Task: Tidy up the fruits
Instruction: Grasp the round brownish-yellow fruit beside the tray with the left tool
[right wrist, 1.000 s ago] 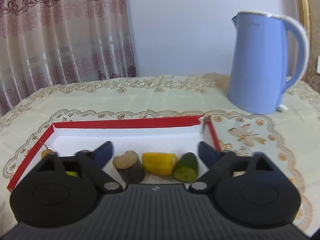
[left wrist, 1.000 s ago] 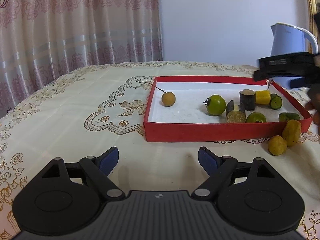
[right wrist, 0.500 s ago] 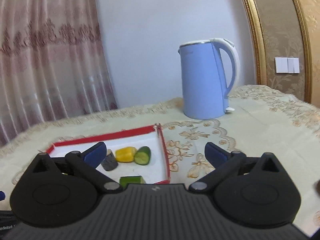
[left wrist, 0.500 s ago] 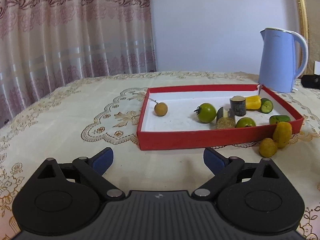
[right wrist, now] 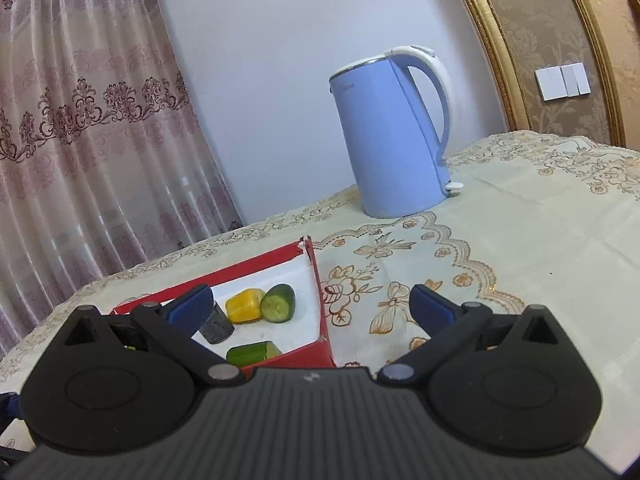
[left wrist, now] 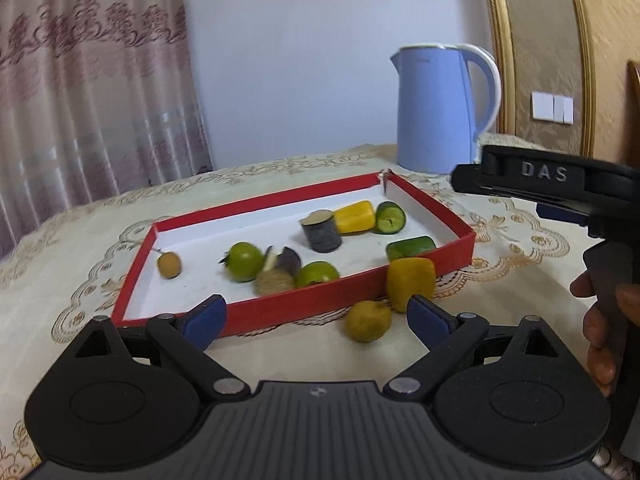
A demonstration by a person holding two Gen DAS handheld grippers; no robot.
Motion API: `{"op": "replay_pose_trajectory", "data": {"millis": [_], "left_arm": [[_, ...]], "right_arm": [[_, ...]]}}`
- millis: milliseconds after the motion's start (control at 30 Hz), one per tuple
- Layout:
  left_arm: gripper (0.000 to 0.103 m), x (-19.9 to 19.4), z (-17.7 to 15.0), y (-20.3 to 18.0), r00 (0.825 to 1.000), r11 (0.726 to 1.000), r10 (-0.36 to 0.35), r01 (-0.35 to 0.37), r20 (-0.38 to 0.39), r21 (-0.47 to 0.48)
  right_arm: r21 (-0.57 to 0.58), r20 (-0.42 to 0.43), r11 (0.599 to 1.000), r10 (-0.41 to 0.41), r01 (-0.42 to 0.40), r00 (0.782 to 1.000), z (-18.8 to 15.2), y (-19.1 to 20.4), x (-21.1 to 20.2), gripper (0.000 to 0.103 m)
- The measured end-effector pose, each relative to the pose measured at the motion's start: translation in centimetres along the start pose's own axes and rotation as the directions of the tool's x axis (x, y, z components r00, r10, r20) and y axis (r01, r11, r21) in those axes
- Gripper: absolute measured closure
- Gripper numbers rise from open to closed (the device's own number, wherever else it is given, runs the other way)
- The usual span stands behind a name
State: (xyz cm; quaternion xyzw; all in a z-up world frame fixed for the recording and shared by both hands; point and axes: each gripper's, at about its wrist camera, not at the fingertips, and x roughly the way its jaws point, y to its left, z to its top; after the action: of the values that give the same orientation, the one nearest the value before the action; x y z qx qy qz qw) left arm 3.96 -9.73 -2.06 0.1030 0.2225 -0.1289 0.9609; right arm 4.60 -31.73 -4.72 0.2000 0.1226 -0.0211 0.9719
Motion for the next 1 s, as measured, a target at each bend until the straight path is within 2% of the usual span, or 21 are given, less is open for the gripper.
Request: {"op": "replay_pose_trajectory", "data": {"millis": [133,200,367,433,600,833,1000], "left_arm": [[0.006,0.8,0.1,-1.3,1.0,0.999,0.013,-0.013,-0.014,0.043],[0.01,1.2,0.1,-1.7,1.0,0.998,0.014,-0.012,-0.028,0.058],[0.045,3.1,0.0,-2.2,0.991,0.998,0.012,-0.005,-0.132,0.055],[0.05,3.8,0.0,-1.9,0.987,1.0,0.001,0.003,-0.159,0.022],[0.072,4.4,0.5,-2.4,0.983,1.0,-0.021,0.021,-0.182,-0.003],[0.075,3.8,1.0,-1.8,0.981,0.996,-0.064,0.052,-0.185,-0.071],[0.075,1.5,0.4,1.0,0.985,0.997,-0.019,0.005,-0.169,-0.083]], "right_arm": [[0.001,-0.013,1.0,-0.01,0.01,1.0,0.0,0.0,0.1,0.0],[0.008,-0.012,1.0,-0.013,0.013,1.0,-0.1,-0.1,0.0,0.0],[0.029,-0.015,1.0,-0.009,0.01,1.0,-0.1,-0.5,-0.1,0.0],[0.028,-0.014,1.0,-0.008,0.009,1.0,-0.2,-0.5,-0.2,0.0],[0.017,-0.015,1.0,-0.006,0.007,1.0,-0.2,-0.3,-0.3,0.0],[0.057,-0.018,0.998,-0.017,0.018,1.0,-0.2,-0.9,-0.2,0.0],[0.073,-0.03,0.997,-0.019,0.021,0.999,-0.2,-1.2,0.0,0.0]]}}
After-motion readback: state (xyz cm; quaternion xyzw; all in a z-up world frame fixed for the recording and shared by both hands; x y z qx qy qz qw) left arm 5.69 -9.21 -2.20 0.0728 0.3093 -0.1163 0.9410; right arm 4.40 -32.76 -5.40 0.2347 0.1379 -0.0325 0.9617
